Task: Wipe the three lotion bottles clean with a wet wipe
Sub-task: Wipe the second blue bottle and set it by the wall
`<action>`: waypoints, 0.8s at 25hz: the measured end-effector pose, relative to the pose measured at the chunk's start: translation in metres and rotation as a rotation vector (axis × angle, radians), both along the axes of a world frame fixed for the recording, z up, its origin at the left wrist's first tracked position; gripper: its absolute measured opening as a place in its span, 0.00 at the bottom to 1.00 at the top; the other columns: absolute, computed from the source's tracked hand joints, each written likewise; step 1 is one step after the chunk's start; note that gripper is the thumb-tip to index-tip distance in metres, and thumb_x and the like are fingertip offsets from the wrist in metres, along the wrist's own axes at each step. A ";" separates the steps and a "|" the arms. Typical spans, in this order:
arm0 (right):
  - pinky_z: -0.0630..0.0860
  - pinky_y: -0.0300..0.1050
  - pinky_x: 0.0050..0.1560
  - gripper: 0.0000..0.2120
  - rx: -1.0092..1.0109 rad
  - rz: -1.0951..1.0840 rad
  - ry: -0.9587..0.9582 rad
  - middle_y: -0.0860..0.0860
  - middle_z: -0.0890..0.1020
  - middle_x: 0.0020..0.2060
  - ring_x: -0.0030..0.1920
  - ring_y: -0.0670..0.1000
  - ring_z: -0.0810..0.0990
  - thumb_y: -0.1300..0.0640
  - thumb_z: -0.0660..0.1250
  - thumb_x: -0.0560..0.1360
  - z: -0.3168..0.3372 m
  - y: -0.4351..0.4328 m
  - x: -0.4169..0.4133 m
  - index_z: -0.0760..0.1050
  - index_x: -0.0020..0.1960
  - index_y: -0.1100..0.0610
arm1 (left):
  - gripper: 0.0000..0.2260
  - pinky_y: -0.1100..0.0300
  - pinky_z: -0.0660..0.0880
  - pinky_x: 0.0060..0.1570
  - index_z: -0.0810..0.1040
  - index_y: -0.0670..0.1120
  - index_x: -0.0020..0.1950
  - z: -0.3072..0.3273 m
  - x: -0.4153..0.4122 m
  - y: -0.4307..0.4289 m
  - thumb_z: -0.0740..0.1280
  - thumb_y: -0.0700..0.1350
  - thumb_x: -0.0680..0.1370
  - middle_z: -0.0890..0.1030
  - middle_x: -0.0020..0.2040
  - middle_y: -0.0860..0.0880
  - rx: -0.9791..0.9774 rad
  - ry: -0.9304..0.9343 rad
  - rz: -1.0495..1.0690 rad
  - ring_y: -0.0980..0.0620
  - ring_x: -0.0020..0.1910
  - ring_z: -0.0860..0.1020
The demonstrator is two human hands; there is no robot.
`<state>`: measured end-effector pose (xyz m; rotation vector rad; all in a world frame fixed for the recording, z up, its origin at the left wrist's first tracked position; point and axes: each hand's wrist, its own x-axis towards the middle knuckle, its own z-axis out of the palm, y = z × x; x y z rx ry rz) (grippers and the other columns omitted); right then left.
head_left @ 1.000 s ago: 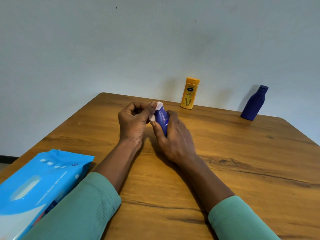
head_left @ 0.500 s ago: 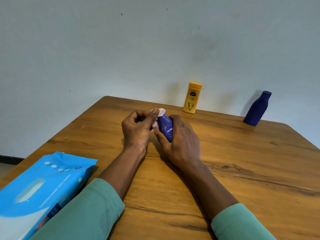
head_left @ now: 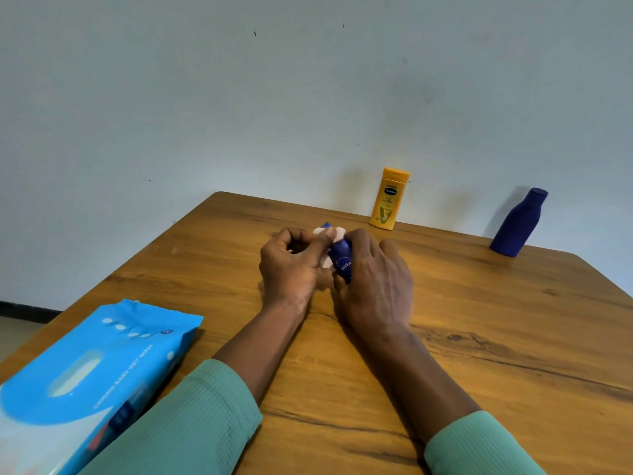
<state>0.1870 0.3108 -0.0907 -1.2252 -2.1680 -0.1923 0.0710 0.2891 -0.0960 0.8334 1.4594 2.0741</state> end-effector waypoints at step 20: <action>0.83 0.54 0.54 0.39 -0.640 0.282 0.560 0.48 0.76 0.61 0.57 0.52 0.79 0.39 0.77 0.66 0.001 0.006 0.002 0.63 0.69 0.49 | 0.18 0.48 0.84 0.50 0.83 0.42 0.62 0.008 -0.002 0.003 0.78 0.41 0.73 0.86 0.57 0.44 0.126 -0.317 -0.276 0.43 0.60 0.85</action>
